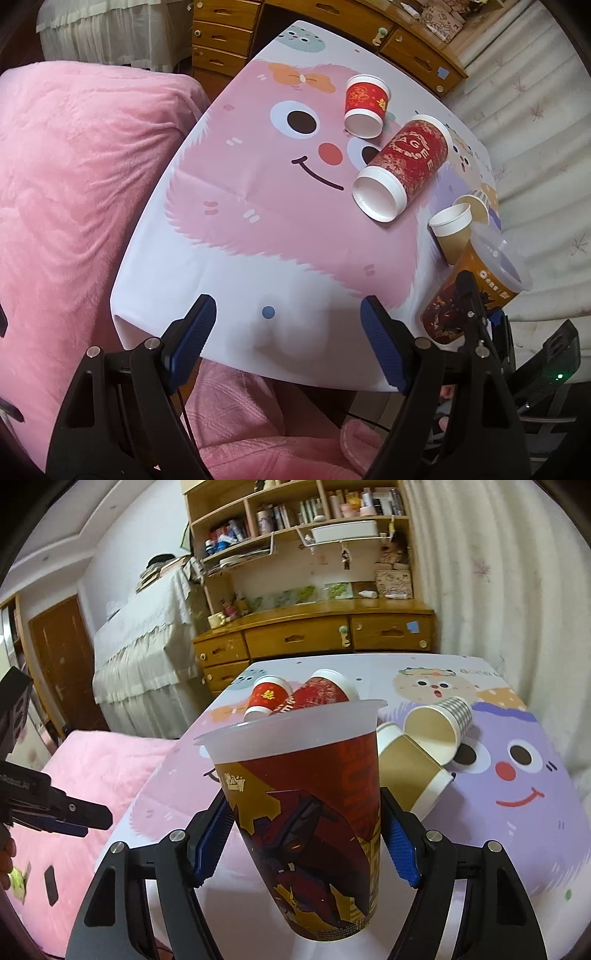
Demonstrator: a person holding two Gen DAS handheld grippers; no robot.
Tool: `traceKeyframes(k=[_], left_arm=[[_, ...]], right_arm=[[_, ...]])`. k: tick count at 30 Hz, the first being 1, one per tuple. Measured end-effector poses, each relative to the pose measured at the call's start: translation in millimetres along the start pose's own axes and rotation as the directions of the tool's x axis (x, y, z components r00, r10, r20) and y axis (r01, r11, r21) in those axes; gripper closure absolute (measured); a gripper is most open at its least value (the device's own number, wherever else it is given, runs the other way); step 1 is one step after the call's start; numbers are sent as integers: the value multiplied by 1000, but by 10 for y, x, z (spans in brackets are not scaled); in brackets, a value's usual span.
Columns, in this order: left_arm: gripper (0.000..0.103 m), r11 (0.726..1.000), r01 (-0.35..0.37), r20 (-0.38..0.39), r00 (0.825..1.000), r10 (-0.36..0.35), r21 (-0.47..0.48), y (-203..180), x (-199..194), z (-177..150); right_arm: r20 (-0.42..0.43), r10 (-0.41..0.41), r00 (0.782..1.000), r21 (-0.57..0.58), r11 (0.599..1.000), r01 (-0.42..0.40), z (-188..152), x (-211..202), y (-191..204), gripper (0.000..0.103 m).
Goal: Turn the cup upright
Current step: 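Carry the cup upright with the right tool and set it on the table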
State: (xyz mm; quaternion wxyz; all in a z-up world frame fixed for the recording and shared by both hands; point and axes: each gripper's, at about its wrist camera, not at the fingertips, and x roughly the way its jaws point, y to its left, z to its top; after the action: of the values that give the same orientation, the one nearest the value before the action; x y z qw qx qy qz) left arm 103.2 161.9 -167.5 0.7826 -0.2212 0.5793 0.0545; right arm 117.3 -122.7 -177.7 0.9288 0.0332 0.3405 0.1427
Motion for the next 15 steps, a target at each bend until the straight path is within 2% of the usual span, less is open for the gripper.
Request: traceKeyframes(k=[4, 8, 15], left_arm=[[25, 999, -3, 4, 1000, 3, 41, -90, -11, 0], [25, 998, -10, -3, 1000, 10, 70, -158, 7, -9], [25, 993, -24, 0, 1000, 24, 116, -258, 11, -25]], right_arm=[[21, -32, 999, -21, 999, 33, -130, -64, 8, 27], [42, -2, 999, -22, 1000, 3, -215, -79, -52, 27], [24, 17, 1000, -35, 999, -16, -265, -65, -8, 27]])
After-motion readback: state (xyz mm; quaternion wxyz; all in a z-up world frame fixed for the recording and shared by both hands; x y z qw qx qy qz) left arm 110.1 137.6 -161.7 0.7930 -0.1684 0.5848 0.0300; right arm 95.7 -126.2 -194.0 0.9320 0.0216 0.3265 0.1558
